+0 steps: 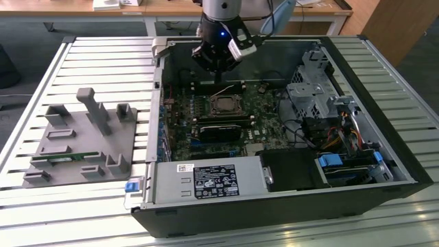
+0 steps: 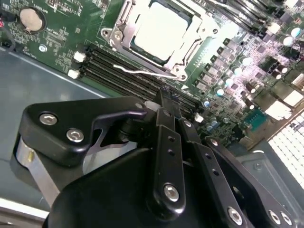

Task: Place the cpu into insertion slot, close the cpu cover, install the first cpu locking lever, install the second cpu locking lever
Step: 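Install the first cpu locking lever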

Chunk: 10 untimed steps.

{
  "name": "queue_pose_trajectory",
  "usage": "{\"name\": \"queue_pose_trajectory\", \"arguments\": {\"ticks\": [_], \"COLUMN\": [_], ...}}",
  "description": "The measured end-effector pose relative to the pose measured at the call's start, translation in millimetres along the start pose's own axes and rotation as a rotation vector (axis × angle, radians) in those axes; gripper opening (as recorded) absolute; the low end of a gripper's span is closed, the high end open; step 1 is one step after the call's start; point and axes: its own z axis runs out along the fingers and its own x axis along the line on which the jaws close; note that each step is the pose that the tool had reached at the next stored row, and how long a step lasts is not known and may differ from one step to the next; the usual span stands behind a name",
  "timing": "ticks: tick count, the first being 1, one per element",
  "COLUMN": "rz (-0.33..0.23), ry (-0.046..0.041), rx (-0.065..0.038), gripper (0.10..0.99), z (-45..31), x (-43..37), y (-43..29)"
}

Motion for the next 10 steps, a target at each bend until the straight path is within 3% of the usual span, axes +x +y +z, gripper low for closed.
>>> {"name": "queue_pose_trajectory", "arguments": {"ticks": [1, 10], "rz": [0.0, 0.0], "ry": [0.0004, 0.0006], "rx": [-0.018, -0.018], "gripper": [0.106, 0.106], "z": [0.4, 10.7], "x": [0.0, -1.8], "y": [0.0, -0.4]}}
